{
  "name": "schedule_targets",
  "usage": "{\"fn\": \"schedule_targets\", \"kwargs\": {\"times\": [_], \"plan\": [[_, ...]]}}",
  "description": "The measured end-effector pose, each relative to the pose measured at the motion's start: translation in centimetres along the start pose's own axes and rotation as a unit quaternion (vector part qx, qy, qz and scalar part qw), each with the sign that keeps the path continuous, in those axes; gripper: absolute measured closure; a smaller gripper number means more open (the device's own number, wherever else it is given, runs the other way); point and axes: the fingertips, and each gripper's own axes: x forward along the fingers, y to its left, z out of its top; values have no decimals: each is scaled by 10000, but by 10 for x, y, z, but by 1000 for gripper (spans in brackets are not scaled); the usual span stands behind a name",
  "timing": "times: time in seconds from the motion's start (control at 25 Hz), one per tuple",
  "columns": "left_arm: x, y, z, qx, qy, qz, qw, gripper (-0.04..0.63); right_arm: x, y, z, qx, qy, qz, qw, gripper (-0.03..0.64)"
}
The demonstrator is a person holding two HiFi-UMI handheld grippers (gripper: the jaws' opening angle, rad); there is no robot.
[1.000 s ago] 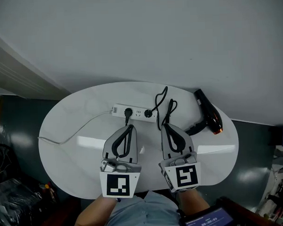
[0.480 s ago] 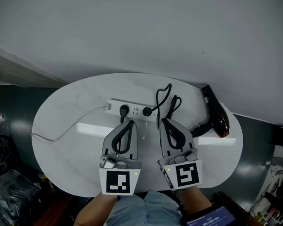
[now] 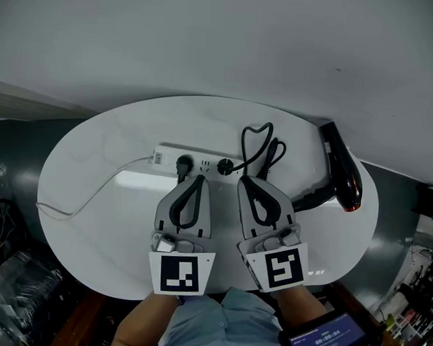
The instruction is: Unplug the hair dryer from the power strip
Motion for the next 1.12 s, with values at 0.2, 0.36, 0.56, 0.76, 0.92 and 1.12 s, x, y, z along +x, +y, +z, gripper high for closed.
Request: {"fn": "schedule_targets", "kwargs": {"times": [0.2, 0.36, 0.56, 0.76, 0.92, 1.12], "plan": [[10, 1, -12, -131, 141, -12, 9998, 598, 6, -1, -9, 55, 90, 25, 9999, 618], [14, 2, -17, -148, 216, 60, 9996, 598, 11, -2, -12, 171, 132, 10, 9998, 618], [16, 1, -17, -189, 358, 44, 9992, 598, 10, -4, -25, -177, 350, 170, 9991, 618], [19, 2, -17, -124, 488, 65, 9987, 598, 16, -2, -20, 146, 302, 111, 9994, 617], [27, 3, -26, 132, 698, 8, 9975, 598, 17, -3, -31, 46, 537, 235, 9983, 617], [29, 9, -42, 60, 1174, 22, 9931, 598, 16, -2, -39, -37, 714, 316, 9969, 617]]}}
